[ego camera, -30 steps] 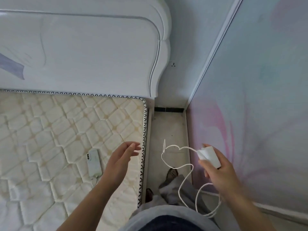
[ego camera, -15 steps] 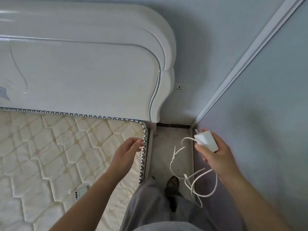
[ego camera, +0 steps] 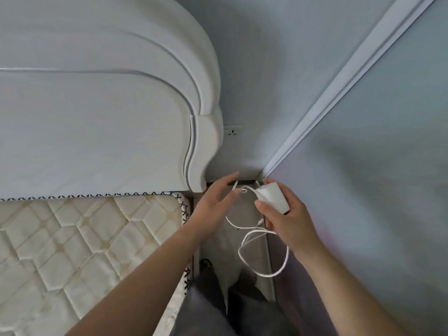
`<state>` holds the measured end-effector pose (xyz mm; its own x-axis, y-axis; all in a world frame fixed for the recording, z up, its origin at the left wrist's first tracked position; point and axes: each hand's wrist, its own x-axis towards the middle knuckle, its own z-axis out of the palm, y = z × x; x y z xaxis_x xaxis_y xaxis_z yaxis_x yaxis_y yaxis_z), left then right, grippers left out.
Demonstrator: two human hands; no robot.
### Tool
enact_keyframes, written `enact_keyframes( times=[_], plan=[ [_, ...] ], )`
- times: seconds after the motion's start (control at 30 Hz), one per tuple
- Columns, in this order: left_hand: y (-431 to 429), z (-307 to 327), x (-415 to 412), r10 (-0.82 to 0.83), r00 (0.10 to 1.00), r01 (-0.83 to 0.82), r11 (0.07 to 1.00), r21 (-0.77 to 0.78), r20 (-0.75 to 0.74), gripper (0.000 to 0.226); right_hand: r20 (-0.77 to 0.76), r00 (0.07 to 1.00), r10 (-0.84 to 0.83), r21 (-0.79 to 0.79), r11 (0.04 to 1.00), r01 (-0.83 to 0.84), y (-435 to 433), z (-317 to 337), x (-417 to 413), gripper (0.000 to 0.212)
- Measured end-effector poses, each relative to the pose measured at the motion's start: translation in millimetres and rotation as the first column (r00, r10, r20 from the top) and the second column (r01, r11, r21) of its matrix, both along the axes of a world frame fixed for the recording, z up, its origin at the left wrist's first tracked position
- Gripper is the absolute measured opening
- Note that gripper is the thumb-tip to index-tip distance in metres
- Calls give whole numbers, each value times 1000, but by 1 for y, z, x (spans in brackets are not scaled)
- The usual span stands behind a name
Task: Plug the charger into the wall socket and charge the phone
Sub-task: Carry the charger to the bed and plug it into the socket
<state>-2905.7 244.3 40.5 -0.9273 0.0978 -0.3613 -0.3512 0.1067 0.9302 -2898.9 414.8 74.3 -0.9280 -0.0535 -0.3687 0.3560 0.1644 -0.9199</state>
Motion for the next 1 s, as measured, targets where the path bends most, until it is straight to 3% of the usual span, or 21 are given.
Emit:
enact_keyframes(
  times=[0.1,0.17,0.23,0.37,0.57,0.8,0.93,1.0],
  plan=[
    [12,-27,-19,-105,993,97,989,-116,-60,21,14,1000,-21,-20,1000,21,4,-24,-16,36],
    [13,-45,-22,-88,996,81,985,-152,-36,25,20,999,-27,-4,1000,27,10,-42,-28,40],
    [10,-64,-21,9,999,-14,990,-142,-33,32,30,999,-16,18,1000,15,15,-64,-39,43],
    [1,-95,-17,270,961,-275,939,-205,-54,36,68,998,18,-46,999,-15,17,-114,-61,14],
    [-14,-125,-9,532,847,-516,818,-253,-8,17,105,994,12,-83,997,-4,1,-172,-86,26],
    [-26,-144,-12,586,809,-579,782,-231,-43,16,57,997,-50,-23,998,51,-28,-200,-131,5],
    [-27,-146,-30,605,796,-596,788,-156,12,15,32,998,-56,8,998,56,-48,-204,-162,14],
    [-28,-145,-38,590,807,-583,805,-114,37,14,44,997,-67,13,998,66,-57,-206,-176,29]
  ],
)
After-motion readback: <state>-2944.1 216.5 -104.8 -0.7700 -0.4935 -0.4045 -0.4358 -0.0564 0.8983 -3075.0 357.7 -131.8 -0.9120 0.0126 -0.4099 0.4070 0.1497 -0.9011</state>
